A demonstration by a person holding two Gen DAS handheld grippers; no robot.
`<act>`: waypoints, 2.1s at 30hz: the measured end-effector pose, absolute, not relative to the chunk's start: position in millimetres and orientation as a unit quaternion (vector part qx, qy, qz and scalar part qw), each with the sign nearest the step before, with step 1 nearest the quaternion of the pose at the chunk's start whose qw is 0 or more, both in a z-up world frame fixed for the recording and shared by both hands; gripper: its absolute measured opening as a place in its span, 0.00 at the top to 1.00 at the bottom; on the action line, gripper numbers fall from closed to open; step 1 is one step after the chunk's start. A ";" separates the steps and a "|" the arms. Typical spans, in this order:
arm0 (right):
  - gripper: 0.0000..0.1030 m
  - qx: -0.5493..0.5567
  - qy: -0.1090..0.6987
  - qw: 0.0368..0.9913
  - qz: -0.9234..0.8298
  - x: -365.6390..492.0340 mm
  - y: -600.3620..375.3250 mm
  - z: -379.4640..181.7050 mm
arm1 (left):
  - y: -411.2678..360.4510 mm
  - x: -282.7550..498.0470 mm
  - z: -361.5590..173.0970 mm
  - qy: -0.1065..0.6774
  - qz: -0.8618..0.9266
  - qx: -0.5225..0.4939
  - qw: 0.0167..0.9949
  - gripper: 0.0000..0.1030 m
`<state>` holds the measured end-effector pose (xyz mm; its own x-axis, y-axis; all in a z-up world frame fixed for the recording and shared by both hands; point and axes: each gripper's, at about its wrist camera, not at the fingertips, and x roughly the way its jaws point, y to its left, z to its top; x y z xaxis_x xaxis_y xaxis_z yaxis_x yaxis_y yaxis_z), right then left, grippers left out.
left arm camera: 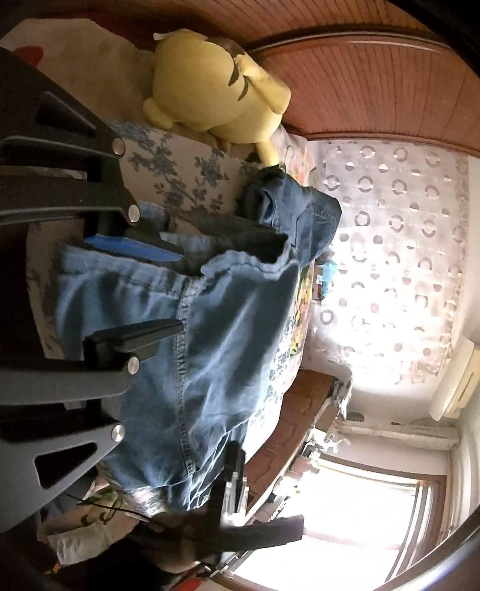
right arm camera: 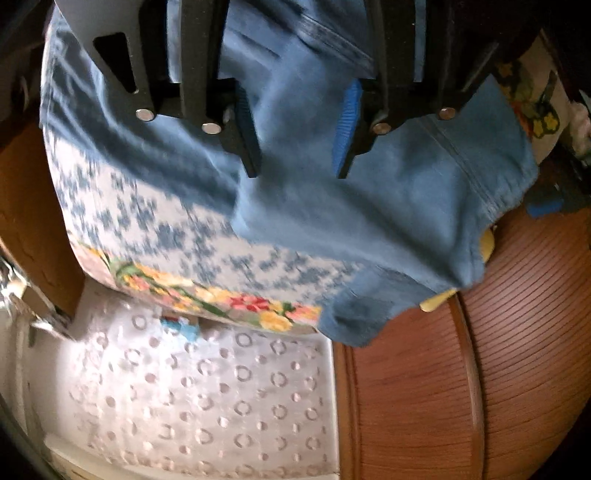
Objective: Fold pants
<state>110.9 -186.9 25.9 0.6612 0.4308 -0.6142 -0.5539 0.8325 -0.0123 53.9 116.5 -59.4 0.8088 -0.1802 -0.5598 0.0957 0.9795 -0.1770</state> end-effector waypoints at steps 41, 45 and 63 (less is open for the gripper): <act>0.55 -0.030 0.329 0.905 0.267 124.7 -217.3 -28.4 | 110.8 51.3 -67.4 0.303 -0.033 -0.070 0.950 0.83; 0.55 -0.034 0.333 0.904 0.266 125.4 -217.2 -30.7 | 112.5 52.3 -68.6 0.308 -0.031 -0.074 0.948 0.78; 0.55 -0.029 0.335 0.902 0.269 127.5 -212.1 -30.7 | 78.5 66.1 -57.5 0.305 -0.064 -0.055 0.949 0.19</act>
<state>127.5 -212.1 -30.7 0.6305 0.4659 -0.6208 -0.5051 0.8536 0.1277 66.1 78.5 -57.5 0.8055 -0.1556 -0.5718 0.0883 0.9856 -0.1439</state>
